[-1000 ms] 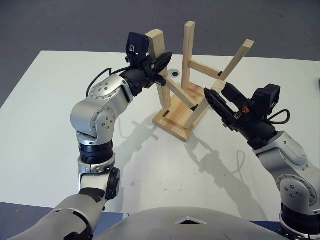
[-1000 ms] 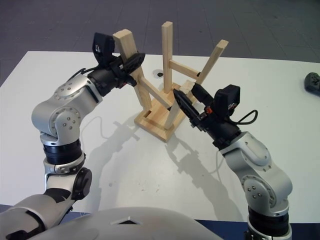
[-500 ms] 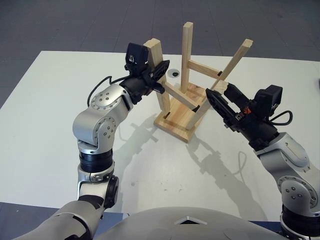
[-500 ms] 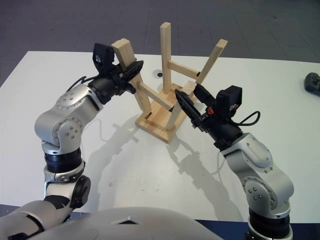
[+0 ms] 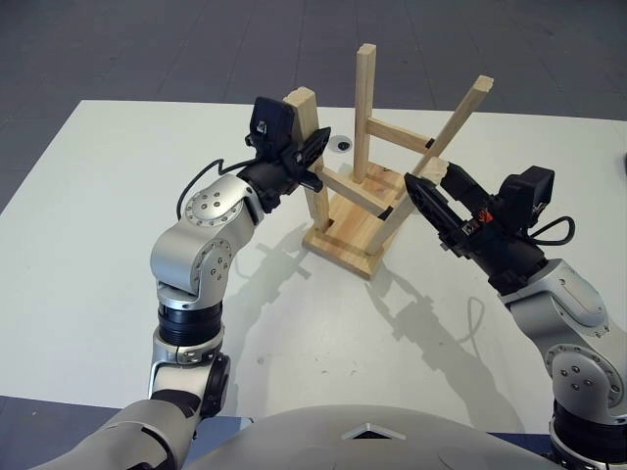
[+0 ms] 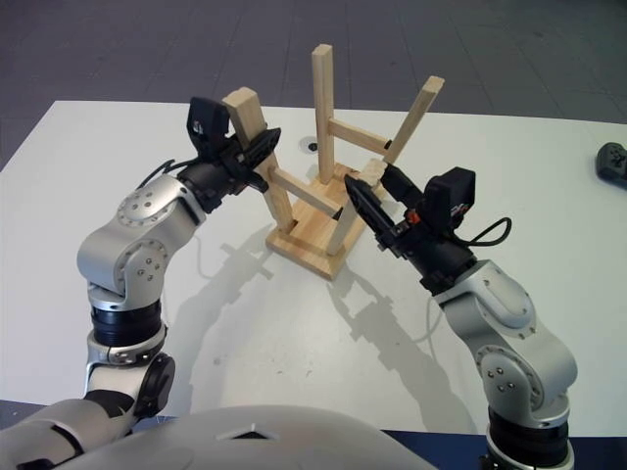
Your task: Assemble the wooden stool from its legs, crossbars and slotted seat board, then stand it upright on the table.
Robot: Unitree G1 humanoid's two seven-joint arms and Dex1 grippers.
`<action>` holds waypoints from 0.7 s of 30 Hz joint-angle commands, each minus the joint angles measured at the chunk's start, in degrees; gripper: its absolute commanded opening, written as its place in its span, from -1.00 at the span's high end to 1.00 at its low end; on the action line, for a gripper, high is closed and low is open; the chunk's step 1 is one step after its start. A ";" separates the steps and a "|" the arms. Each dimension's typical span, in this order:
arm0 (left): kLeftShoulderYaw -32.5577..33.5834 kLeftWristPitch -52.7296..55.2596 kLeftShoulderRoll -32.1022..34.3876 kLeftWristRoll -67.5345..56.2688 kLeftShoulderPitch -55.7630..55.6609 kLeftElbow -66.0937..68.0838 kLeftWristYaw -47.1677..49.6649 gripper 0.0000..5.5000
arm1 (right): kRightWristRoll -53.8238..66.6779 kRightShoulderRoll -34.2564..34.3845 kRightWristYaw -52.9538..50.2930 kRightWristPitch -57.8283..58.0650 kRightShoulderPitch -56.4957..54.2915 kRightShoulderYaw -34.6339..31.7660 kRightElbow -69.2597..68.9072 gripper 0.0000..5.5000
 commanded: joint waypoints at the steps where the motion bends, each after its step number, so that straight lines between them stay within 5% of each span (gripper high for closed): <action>1: -2.90 5.25 -3.53 -4.32 2.07 2.01 -1.49 0.61 | 0.20 -0.35 -0.24 2.95 0.24 1.90 1.28 0.19; 21: -1.46 9.13 -5.29 -5.80 1.80 -0.18 -1.01 0.61 | -0.43 -0.33 0.23 2.92 0.23 2.59 1.62 0.19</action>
